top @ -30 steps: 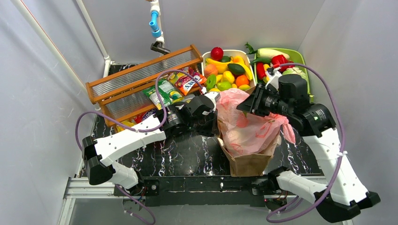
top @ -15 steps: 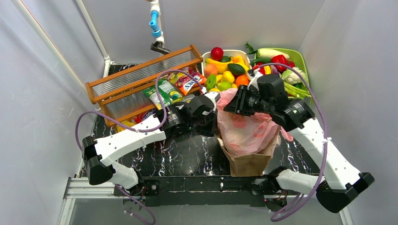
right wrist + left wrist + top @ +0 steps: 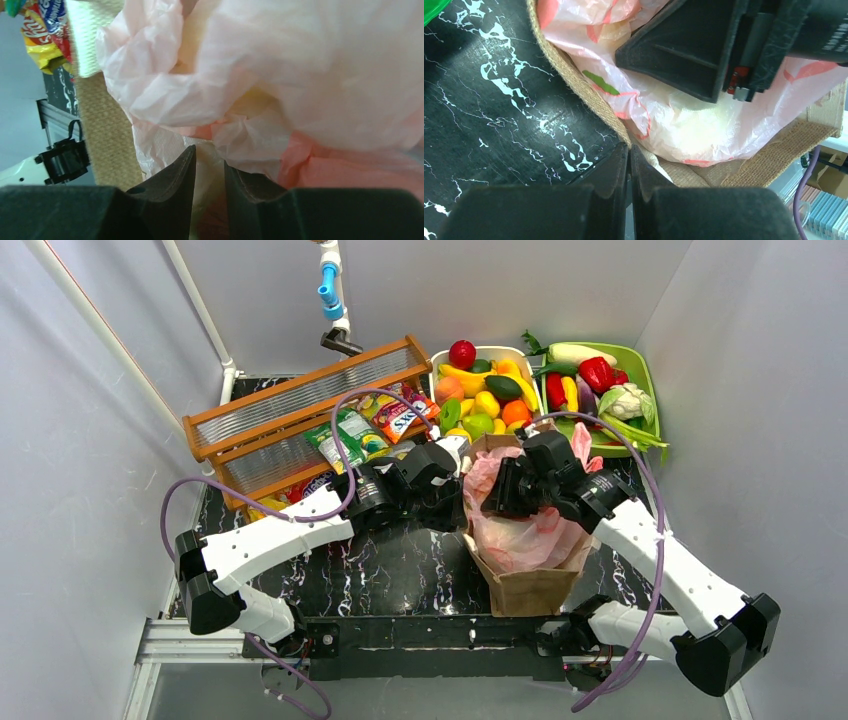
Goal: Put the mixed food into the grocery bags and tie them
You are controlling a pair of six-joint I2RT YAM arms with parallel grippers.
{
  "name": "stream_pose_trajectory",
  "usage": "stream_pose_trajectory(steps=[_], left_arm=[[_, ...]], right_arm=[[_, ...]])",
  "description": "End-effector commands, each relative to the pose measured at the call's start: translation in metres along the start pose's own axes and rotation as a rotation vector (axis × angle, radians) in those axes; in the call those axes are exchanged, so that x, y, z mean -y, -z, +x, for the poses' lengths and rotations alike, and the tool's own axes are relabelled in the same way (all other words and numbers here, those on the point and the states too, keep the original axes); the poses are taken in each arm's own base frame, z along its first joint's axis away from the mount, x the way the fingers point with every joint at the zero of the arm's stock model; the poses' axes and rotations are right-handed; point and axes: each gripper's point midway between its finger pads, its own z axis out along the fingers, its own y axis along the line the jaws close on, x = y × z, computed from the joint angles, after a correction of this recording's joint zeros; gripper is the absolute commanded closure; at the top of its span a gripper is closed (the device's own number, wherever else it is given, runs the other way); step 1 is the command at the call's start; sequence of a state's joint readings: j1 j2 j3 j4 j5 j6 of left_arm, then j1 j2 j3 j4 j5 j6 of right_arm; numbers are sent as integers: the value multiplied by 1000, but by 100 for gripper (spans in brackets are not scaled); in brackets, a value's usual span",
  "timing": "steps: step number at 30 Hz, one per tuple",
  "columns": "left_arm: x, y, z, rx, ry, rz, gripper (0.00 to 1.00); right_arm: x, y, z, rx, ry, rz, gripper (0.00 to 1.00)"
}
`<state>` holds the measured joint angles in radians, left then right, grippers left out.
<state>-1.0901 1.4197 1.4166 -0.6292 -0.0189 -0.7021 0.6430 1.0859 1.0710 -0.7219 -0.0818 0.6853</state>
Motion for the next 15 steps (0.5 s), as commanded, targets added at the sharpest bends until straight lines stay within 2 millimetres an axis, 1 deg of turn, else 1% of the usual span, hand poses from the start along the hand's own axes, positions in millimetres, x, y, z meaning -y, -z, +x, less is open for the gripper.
stream_pose_trajectory(steps=[1, 3, 4, 10, 13, 15], left_arm=[[16, 23, -19, 78, -21, 62, 100], [18, 25, -20, 81, -22, 65, 100], [18, 27, -21, 84, -21, 67, 100], [23, 35, -28, 100, -21, 76, 100], [25, 38, -31, 105, -23, 76, 100], [26, 40, -33, 108, -23, 79, 100]], right_arm=[[26, -7, 13, 0, 8, 84, 65], [36, -12, 21, -24, 10, 114, 65], [43, -14, 19, -12, 15, 149, 65], [82, -25, 35, -65, 48, 312, 65], [95, -28, 41, -89, 63, 364, 65], [100, -24, 41, -90, 75, 396, 65]])
